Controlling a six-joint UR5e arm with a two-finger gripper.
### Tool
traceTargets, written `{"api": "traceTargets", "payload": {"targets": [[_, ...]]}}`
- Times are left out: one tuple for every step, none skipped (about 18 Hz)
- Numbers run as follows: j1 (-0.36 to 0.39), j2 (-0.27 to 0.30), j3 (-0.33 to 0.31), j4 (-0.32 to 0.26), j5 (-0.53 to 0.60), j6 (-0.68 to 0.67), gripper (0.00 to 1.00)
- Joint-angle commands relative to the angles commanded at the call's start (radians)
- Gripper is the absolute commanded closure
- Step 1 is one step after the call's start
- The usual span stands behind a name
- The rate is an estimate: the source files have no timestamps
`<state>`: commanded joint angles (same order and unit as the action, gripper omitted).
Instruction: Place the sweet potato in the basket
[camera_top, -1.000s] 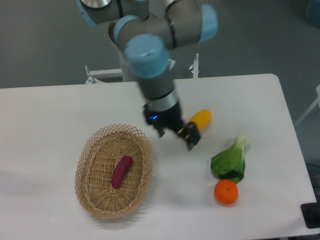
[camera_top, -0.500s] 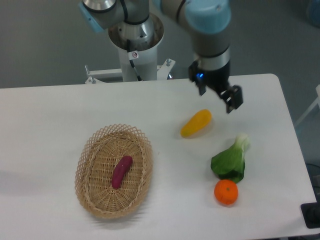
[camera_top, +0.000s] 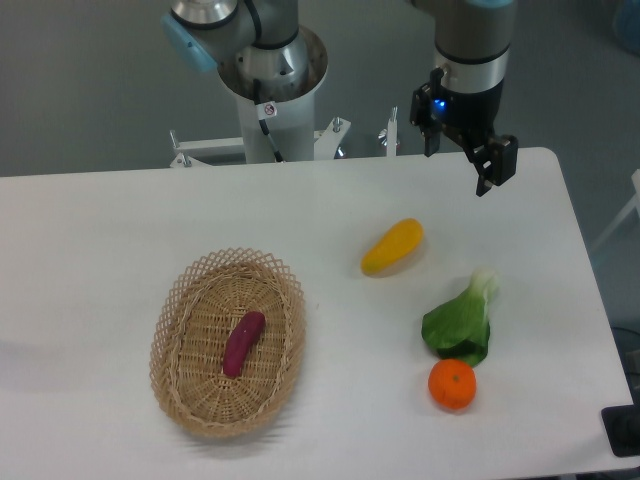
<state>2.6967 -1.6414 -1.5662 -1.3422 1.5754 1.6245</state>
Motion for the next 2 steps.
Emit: {"api": "traceTargets", "payload": {"targets": [[0.0, 0.0, -0.002, 0.0, 0.0, 0.0, 0.0], [0.0, 0.0, -0.002, 0.002, -0.002, 0.0, 0.0]]}}
